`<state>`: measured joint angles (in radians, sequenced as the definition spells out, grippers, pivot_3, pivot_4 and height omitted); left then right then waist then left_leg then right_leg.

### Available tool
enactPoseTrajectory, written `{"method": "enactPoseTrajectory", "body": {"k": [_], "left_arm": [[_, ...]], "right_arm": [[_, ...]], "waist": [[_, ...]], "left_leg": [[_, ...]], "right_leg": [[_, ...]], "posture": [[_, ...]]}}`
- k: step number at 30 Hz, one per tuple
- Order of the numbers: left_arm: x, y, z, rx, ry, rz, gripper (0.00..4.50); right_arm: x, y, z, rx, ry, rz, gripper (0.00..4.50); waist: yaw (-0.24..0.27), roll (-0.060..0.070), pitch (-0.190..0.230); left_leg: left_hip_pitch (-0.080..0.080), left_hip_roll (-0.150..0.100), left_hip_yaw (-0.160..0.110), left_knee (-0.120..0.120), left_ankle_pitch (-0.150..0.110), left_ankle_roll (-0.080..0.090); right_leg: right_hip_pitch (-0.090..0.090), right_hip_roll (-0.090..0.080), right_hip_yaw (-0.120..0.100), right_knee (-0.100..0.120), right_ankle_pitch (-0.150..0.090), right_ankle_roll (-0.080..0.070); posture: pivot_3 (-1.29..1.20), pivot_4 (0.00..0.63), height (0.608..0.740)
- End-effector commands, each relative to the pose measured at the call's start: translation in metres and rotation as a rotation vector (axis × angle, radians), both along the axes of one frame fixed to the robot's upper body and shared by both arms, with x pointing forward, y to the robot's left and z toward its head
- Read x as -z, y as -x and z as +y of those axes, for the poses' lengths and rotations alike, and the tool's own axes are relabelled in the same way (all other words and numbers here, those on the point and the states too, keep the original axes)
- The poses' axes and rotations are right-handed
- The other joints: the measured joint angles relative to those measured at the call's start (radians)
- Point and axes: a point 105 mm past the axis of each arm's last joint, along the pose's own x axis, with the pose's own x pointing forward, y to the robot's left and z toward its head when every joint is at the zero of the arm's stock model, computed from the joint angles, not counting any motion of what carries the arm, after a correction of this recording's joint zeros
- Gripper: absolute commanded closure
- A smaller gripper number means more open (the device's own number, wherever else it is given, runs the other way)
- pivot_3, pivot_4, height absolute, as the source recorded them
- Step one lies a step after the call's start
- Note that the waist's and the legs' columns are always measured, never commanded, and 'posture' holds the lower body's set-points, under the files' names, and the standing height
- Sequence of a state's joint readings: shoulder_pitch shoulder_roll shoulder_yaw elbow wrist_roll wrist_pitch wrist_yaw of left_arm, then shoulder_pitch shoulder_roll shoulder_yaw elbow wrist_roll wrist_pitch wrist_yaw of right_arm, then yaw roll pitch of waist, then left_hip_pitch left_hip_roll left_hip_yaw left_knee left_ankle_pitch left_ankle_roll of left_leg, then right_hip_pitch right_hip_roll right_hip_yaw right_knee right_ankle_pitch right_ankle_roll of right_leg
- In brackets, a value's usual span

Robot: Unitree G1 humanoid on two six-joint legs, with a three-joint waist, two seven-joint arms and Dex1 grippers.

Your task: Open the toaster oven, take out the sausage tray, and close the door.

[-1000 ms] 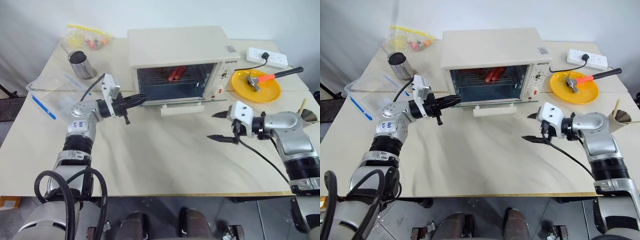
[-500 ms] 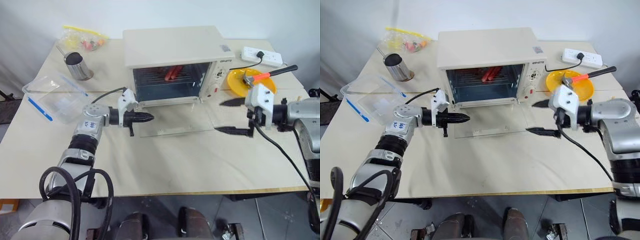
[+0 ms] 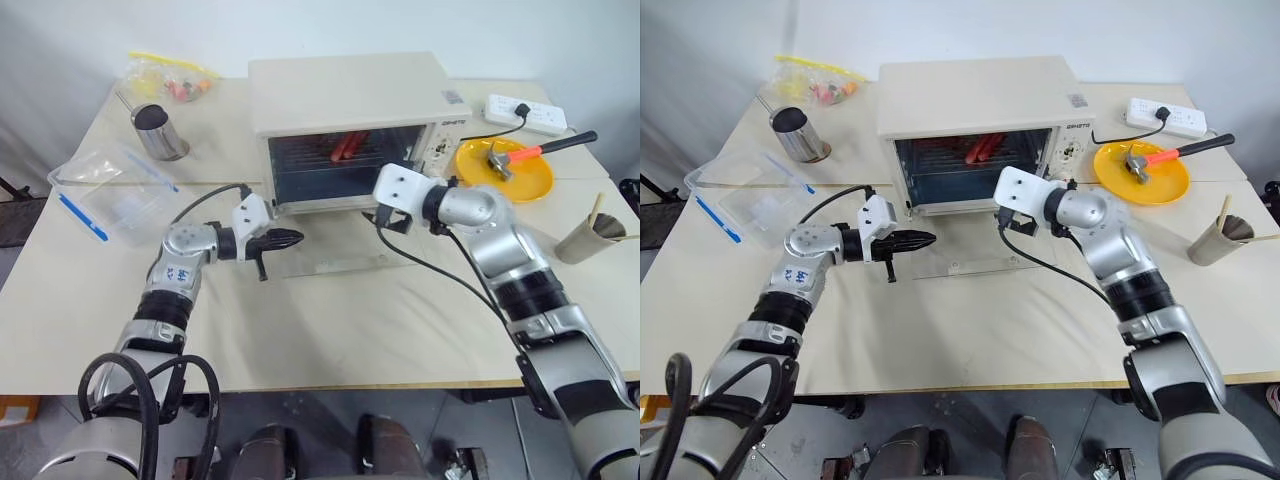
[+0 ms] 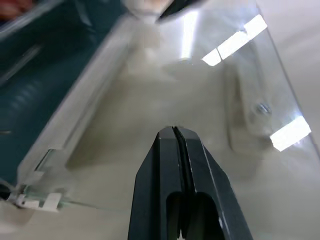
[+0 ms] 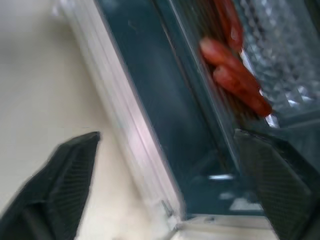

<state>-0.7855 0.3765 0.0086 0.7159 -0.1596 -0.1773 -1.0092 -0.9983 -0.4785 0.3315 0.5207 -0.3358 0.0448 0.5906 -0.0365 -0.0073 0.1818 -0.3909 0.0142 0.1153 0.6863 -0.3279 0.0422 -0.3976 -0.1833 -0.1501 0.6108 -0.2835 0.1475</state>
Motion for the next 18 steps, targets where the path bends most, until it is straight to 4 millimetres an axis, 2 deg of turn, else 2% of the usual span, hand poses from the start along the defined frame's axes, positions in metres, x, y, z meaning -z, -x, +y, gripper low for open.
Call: {"method": "enactPoseTrajectory", "body": {"k": [1,3,8,12,16,18], "left_arm": [[-0.035,-0.001,0.009,-0.073,0.142,-0.112,4.31],[-0.041,0.001,0.018,-0.135,0.218,-0.142,3.96],[-0.053,0.021,0.052,-0.351,0.461,-0.251,2.52],[-0.051,0.039,0.053,-0.436,0.502,-0.280,1.36],[-0.048,0.049,0.060,-0.525,0.552,-0.277,0.18],[-0.049,0.051,0.063,-0.563,0.576,-0.281,0.00]], "right_arm": [[-0.018,-0.011,0.007,0.025,0.024,-0.117,0.00],[-0.019,-0.017,0.014,0.031,0.053,-0.143,0.00],[-0.022,-0.033,0.032,0.071,0.093,-0.197,0.00],[-0.017,-0.038,0.035,0.075,0.167,-0.214,0.00],[-0.009,-0.039,0.038,0.074,0.196,-0.203,0.00],[-0.009,-0.039,0.040,0.077,0.211,-0.223,0.40]], "waist": [[-0.002,0.000,0.000],[-0.005,0.000,0.000],[-0.028,0.000,0.000],[-0.033,0.000,0.000],[-0.023,0.000,0.000],[-0.022,0.000,0.000]], "left_leg": [[0.000,0.000,0.000,-0.001,0.000,0.000],[0.000,0.000,-0.002,-0.002,0.000,0.000],[0.000,-0.001,-0.004,-0.003,0.000,0.000],[0.000,0.000,-0.007,-0.003,0.001,-0.001],[0.000,0.000,-0.009,-0.003,0.002,-0.002],[0.001,0.000,-0.009,-0.003,0.002,-0.003]], "right_leg": [[0.000,0.000,0.000,0.000,0.000,0.000],[0.000,0.000,-0.002,0.000,0.000,0.000],[0.001,-0.001,-0.003,0.000,0.000,0.000],[0.002,-0.001,-0.005,0.000,0.000,0.000],[0.004,-0.001,-0.006,-0.001,0.000,0.000],[0.005,-0.001,-0.006,-0.001,0.000,0.000]], "posture": [[0.00,0.150,0.740],[0.00,0.150,0.740],[0.00,0.150,0.740],[0.00,0.150,0.740],[0.00,0.150,0.740],[0.00,0.150,0.740]]}}
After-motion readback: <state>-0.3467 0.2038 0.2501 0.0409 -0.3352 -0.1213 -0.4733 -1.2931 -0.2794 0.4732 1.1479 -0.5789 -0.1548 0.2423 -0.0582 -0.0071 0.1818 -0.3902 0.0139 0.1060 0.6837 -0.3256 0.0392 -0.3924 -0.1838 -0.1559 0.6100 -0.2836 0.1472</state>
